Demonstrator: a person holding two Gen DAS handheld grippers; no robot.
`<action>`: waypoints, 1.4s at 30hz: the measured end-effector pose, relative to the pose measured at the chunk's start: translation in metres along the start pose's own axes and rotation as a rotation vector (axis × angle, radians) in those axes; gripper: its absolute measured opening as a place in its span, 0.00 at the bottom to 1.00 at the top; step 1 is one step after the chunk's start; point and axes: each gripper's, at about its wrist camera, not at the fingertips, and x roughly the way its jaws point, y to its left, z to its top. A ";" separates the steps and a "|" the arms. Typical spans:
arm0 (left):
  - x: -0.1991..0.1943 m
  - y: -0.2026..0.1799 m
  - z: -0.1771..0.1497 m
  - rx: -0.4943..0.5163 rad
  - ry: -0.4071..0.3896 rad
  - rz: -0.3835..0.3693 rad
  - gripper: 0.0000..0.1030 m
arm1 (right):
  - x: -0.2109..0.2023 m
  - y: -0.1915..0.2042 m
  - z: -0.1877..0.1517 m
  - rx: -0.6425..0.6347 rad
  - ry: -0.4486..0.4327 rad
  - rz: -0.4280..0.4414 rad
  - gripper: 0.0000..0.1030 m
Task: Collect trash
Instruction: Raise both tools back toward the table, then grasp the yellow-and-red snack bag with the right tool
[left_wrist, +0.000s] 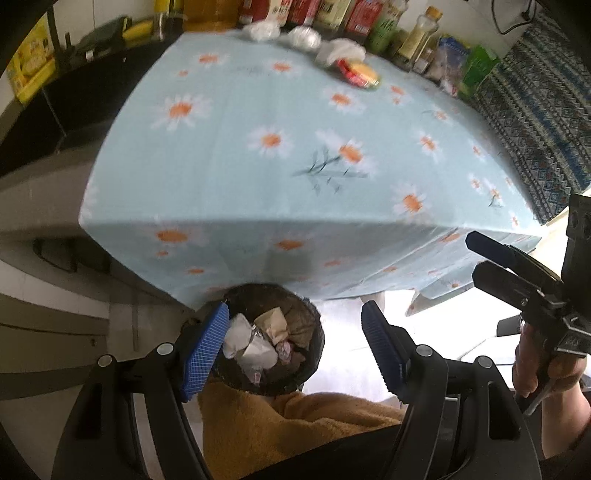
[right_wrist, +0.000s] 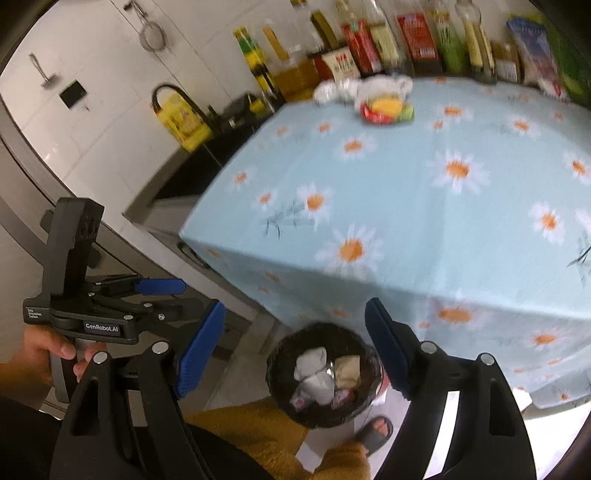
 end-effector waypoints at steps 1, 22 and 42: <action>-0.004 -0.003 0.002 0.004 -0.010 0.005 0.70 | -0.004 -0.001 0.003 -0.006 -0.014 -0.003 0.78; -0.050 -0.006 0.100 0.106 -0.171 -0.021 0.80 | -0.011 -0.030 0.111 -0.014 -0.148 -0.209 0.91; -0.029 0.071 0.183 0.067 -0.189 -0.072 0.87 | 0.116 -0.060 0.211 -0.039 -0.016 -0.378 0.91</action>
